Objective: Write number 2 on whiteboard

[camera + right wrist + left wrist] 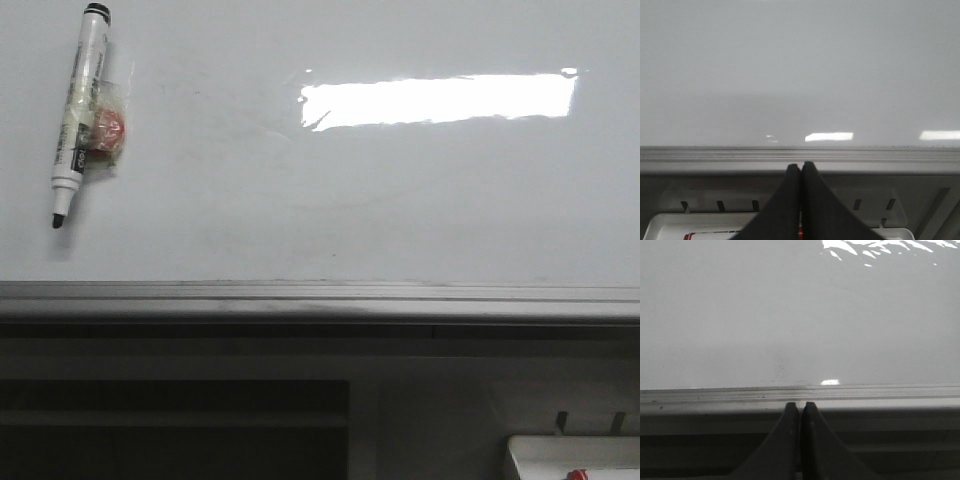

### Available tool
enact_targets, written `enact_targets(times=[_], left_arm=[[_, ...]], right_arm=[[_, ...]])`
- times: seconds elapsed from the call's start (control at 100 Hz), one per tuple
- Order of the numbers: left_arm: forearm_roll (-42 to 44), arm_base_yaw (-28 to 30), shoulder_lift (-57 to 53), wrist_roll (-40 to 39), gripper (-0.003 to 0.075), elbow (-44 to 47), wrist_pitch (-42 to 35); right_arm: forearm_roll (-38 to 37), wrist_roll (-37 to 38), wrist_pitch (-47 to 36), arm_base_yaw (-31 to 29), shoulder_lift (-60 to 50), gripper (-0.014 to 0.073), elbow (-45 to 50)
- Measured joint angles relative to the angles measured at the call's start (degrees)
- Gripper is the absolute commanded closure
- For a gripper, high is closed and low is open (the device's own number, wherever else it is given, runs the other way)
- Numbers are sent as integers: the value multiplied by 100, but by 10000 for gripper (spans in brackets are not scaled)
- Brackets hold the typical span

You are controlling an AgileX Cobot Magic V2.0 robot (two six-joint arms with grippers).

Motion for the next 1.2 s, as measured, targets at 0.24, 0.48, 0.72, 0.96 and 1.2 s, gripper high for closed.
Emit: enact_targets(times=[0.24, 0.48, 0.72, 0.96, 1.2], left_arm=[[-409, 0, 0, 0, 741, 0, -921], [-141, 0, 0, 98, 741, 0, -1078], [-80, 0, 0, 111, 741, 0, -1224], [-67, 0, 0, 111, 741, 0, -1334], [-1122, 0, 0, 100, 741, 0, -2157]], right_arm=[[0, 0, -337, 0, 0, 665, 0], [0, 0, -2290, 0, 0, 665, 0], [0, 0, -3565, 0, 0, 665, 0], [0, 0, -3566, 0, 0, 665, 0], [318, 900, -2474, 0, 0, 664, -100]])
